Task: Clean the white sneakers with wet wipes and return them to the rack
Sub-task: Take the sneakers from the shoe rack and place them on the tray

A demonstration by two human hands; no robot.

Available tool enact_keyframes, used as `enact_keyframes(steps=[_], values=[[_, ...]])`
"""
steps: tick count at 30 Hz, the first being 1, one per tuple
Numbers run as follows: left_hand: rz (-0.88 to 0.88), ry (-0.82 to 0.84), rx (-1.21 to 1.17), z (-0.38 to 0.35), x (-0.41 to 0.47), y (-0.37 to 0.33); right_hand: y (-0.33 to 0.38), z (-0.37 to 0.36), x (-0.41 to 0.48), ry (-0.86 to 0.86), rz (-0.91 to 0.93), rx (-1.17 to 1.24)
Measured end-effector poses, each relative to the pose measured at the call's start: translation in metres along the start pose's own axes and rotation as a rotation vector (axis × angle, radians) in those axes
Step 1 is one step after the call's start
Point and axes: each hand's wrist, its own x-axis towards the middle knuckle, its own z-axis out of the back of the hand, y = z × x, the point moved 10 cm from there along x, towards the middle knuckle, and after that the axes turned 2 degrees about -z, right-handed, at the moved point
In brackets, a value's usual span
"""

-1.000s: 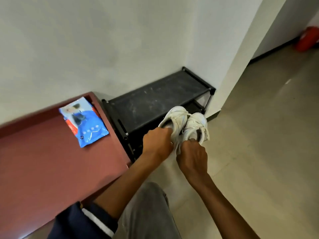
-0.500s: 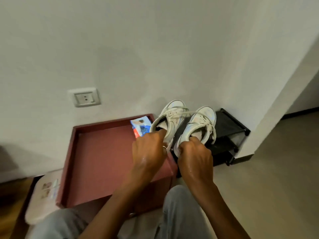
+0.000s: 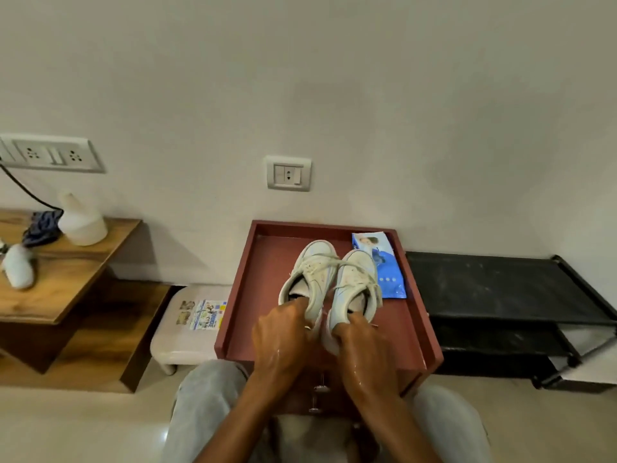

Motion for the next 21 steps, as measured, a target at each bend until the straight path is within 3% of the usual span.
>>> enact_keyframes(steps=[6,14,21], values=[[0.083,0.081,0.007,-0.053,0.009,0.04,-0.008,-0.065,0.021,0.184,0.099,-0.132],[0.107,0.12,0.105,-0.072,0.018,0.06,0.016,-0.076,0.034,0.126,0.16,-0.209],[0.096,0.121,0.137,-0.067,0.013,0.059,0.012,-0.061,0.034,0.063,0.151,-0.129]])
